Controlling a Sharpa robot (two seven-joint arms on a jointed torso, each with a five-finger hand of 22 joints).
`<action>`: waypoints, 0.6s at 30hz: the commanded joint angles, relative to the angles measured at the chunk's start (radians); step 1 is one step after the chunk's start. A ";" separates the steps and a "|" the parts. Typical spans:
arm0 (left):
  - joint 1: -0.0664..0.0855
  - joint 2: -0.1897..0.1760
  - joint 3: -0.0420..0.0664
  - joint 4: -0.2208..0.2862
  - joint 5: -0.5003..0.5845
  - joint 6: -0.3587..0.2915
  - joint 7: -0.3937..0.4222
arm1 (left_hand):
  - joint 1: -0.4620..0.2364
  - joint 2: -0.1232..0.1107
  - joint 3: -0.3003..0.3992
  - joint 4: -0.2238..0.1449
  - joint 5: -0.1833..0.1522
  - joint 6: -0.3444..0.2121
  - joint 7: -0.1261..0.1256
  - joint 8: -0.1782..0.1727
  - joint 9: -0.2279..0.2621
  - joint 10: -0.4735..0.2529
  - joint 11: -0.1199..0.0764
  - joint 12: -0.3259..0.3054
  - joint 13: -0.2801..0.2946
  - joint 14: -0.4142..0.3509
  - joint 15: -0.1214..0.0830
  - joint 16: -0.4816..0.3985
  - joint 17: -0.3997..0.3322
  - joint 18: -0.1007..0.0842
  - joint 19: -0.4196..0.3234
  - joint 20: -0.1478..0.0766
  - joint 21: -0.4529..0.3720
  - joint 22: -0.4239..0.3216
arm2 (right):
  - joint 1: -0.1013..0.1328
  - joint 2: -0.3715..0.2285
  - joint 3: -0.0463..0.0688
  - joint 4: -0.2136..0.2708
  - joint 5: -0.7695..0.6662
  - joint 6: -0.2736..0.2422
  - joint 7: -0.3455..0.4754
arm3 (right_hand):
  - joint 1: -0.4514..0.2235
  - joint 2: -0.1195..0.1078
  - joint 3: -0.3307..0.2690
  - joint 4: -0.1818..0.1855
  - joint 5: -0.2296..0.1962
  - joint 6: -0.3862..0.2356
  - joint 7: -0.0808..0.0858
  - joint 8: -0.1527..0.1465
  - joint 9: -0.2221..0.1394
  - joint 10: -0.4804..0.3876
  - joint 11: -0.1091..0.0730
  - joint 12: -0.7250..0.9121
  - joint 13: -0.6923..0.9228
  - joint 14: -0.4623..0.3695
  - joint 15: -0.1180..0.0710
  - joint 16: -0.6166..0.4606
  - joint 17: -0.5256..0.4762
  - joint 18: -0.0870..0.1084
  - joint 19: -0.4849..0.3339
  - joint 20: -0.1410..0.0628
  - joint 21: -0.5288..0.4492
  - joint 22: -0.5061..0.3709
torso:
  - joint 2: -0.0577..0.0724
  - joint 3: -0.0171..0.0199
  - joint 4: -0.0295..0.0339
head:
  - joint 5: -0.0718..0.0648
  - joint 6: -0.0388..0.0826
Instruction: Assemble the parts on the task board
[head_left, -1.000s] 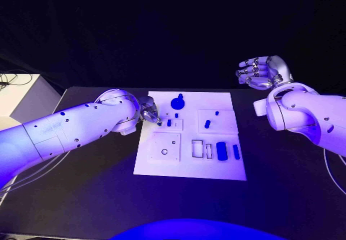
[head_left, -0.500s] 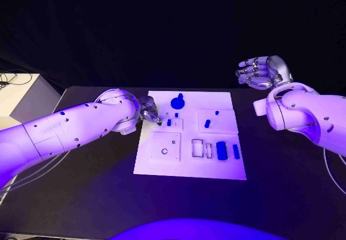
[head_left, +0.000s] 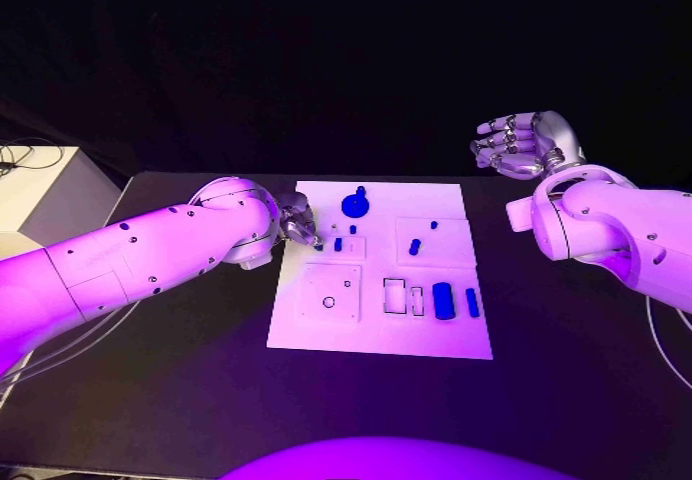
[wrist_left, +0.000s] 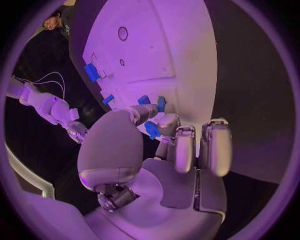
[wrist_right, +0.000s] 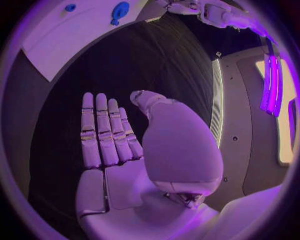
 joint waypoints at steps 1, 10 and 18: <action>-0.001 0.001 -0.001 0.003 0.000 0.025 0.005 | 0.000 0.004 0.174 -0.169 0.005 0.020 -0.011 0.007 0.001 0.008 -0.001 0.005 -0.001 0.104 -0.004 0.003 0.263 -0.006 0.007 -0.002 0.005 0.105 | -0.001 0.001 0.000 0.000 -0.004 0.014 0.006 | -0.010 0.000 -0.002 -0.002 0.006 -0.003 0.024 -0.004 -0.002 0.002 0.008 -0.005 -0.002 0.000 0.004 -0.005 -0.001 0.012 -0.002 0.005 -0.006 -0.002 | 0.000 0.0000 0.0004 | 0.000 0.000; -0.001 0.001 0.000 0.003 0.000 0.027 0.005 | -0.001 0.002 0.177 -0.170 0.005 0.021 -0.012 0.007 0.001 0.009 -0.001 0.005 -0.001 0.104 -0.005 0.003 0.263 -0.006 0.008 -0.002 0.006 0.106 | -0.001 0.001 0.000 -0.001 -0.004 0.016 0.005 | -0.010 0.000 -0.002 -0.002 0.006 -0.003 0.024 -0.004 -0.002 0.001 0.008 -0.005 -0.002 0.000 0.004 -0.006 -0.002 0.012 -0.002 0.006 -0.006 -0.003 | 0.000 0.0007 -0.0008 | 0.001 -0.001; -0.001 0.002 0.000 0.003 0.000 0.024 0.006 | -0.001 0.002 0.178 -0.170 0.005 0.021 -0.012 0.007 0.001 0.009 -0.001 0.004 -0.002 0.104 -0.005 0.003 0.263 -0.006 0.008 -0.002 0.006 0.106 | -0.002 0.001 0.000 -0.001 -0.004 0.016 0.005 | -0.010 0.000 -0.002 -0.002 0.006 -0.003 0.024 -0.004 -0.002 0.001 0.008 -0.005 -0.002 0.000 0.004 -0.006 -0.002 0.012 -0.002 0.006 -0.006 -0.003 | 0.001 0.0010 -0.0005 | 0.000 -0.002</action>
